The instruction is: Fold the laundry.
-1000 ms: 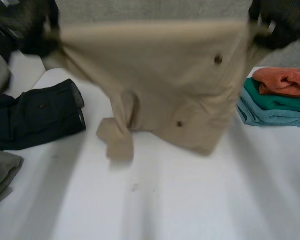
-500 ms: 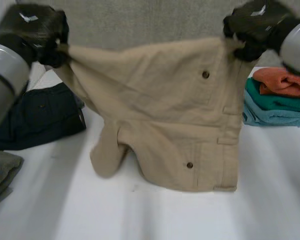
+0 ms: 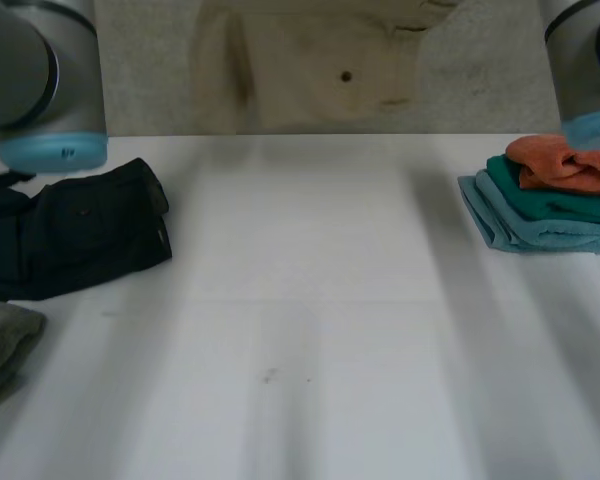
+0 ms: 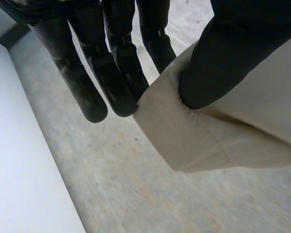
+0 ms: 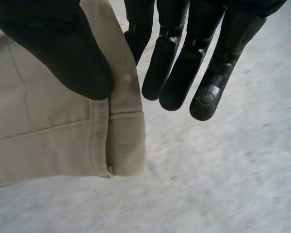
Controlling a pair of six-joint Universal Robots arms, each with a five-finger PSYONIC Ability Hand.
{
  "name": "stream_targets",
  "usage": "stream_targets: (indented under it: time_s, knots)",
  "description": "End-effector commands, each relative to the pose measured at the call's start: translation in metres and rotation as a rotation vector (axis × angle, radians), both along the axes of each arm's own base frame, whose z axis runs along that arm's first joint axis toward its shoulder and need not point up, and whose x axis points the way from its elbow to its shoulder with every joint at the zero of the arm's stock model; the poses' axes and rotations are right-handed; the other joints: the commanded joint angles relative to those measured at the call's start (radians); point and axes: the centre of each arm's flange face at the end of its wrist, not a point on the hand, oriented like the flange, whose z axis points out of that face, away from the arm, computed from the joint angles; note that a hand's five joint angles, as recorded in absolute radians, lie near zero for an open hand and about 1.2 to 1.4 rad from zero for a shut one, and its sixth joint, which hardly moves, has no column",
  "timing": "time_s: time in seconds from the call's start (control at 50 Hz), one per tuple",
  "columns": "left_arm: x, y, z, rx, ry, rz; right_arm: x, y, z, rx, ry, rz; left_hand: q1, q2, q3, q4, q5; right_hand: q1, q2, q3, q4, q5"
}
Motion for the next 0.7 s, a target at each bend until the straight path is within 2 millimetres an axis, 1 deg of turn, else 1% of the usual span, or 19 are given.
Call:
stream_targets:
  time_s: [0.02, 0.04, 0.06, 0.08, 0.14, 0.16, 0.2, 0.24, 0.26, 0.34, 0.4, 0.42, 0.46, 0.5, 0.62, 0.64, 0.66, 0.68, 0.7]
  knots:
    - [0.008, 0.021, -0.058, 0.195, -0.088, -0.005, 0.005, 0.024, -0.07, 0.338, 0.167, 0.104, 0.253, 0.2, 0.203, 0.194, 0.249, 0.413, 0.22, 0.215, 0.204, 0.241]
    - [0.009, 0.025, -0.079, 0.258, -0.117, -0.009, 0.005, 0.027, -0.08, 0.378, 0.184, 0.117, 0.253, 0.2, 0.203, 0.194, 0.249, 0.413, 0.22, 0.215, 0.204, 0.241]
    - [0.009, 0.027, -0.091, 0.294, -0.134, -0.009, 0.004, 0.03, -0.09, 0.417, 0.201, 0.127, 0.253, 0.2, 0.203, 0.194, 0.249, 0.413, 0.22, 0.215, 0.204, 0.241]
    - [0.01, 0.03, -0.103, 0.329, -0.149, -0.01, 0.003, 0.037, -0.111, 0.491, 0.231, 0.14, 0.253, 0.2, 0.203, 0.194, 0.249, 0.413, 0.22, 0.215, 0.204, 0.241]
    - [0.014, 0.041, -0.147, 0.464, -0.211, -0.013, 0.002, 0.047, -0.143, 0.594, 0.273, 0.152, 0.253, 0.2, 0.203, 0.194, 0.249, 0.413, 0.22, 0.215, 0.204, 0.241]
    - [0.014, 0.044, -0.157, 0.494, -0.227, -0.014, 0.0, 0.055, -0.164, 0.661, 0.295, 0.158, 0.253, 0.2, 0.203, 0.194, 0.249, 0.413, 0.22, 0.215, 0.204, 0.241]
    - [0.017, 0.055, -0.187, 0.587, -0.273, -0.018, -0.003, 0.062, -0.181, 0.717, 0.312, 0.161, 0.253, 0.2, 0.203, 0.194, 0.249, 0.413, 0.22, 0.215, 0.204, 0.241]
    - [0.02, 0.063, -0.206, 0.649, -0.305, -0.02, -0.006, 0.074, -0.205, 0.79, 0.346, 0.165, 0.253, 0.2, 0.203, 0.194, 0.249, 0.413, 0.22, 0.215, 0.204, 0.241]
    - [0.022, 0.072, -0.224, 0.714, -0.338, -0.022, -0.008, 0.077, -0.214, 0.811, 0.36, 0.165, 0.253, 0.2, 0.203, 0.194, 0.249, 0.413, 0.22, 0.215, 0.204, 0.241]
    - [0.032, 0.096, -0.256, 0.85, -0.403, 0.005, -0.018, 0.094, -0.243, 0.879, 0.444, 0.157, 0.253, 0.2, 0.203, 0.194, 0.249, 0.413, 0.22, 0.215, 0.204, 0.241]
    - [0.039, 0.111, -0.268, 0.919, -0.432, 0.022, -0.021, 0.114, -0.263, 0.927, 0.528, 0.187, 0.253, 0.2, 0.203, 0.194, 0.249, 0.413, 0.22, 0.215, 0.204, 0.241]
    - [0.045, 0.123, -0.275, 0.965, -0.456, 0.034, -0.022, 0.118, -0.268, 0.938, 0.547, 0.193, 0.253, 0.2, 0.203, 0.194, 0.249, 0.413, 0.22, 0.215, 0.204, 0.241]
    - [0.051, 0.135, -0.276, 0.995, -0.474, 0.046, -0.025, 0.127, -0.273, 0.956, 0.579, 0.208, 0.253, 0.2, 0.203, 0.194, 0.249, 0.413, 0.22, 0.215, 0.204, 0.241]
    - [0.057, 0.151, -0.273, 1.015, -0.493, 0.054, -0.032, 0.14, -0.27, 0.952, 0.614, 0.216, 0.253, 0.2, 0.203, 0.194, 0.249, 0.413, 0.22, 0.215, 0.204, 0.241]
    - [0.068, 0.179, -0.265, 1.029, -0.53, 0.047, -0.052, 0.167, -0.259, 0.931, 0.634, 0.258, 0.195, 0.142, 0.146, 0.136, 0.192, 0.413, 0.22, 0.215, 0.204, 0.241]
    - [0.069, 0.182, -0.264, 1.029, -0.533, 0.043, -0.052, 0.17, -0.259, 0.929, 0.636, 0.272, 0.009, -0.045, -0.041, -0.051, 0.005, 0.413, 0.22, 0.215, 0.204, 0.241]
    - [0.07, 0.186, -0.261, 1.032, -0.538, 0.036, -0.053, 0.172, -0.258, 0.925, 0.637, 0.28, -0.476, -0.529, -0.525, -0.535, -0.479, 0.413, 0.22, 0.215, 0.204, 0.241]
    - [0.07, 0.188, -0.259, 1.03, -0.542, 0.032, -0.054, 0.174, -0.258, 0.924, 0.634, 0.287, -0.698, -0.752, -0.748, -0.758, -0.702, 0.283, 0.09, 0.085, 0.074, 0.111]
    - [0.07, 0.188, -0.257, 1.028, -0.54, 0.032, -0.055, 0.174, -0.255, 0.919, 0.616, 0.291, -0.826, -0.879, -0.875, -0.885, -0.829, -0.102, -0.295, -0.3, -0.311, -0.273]
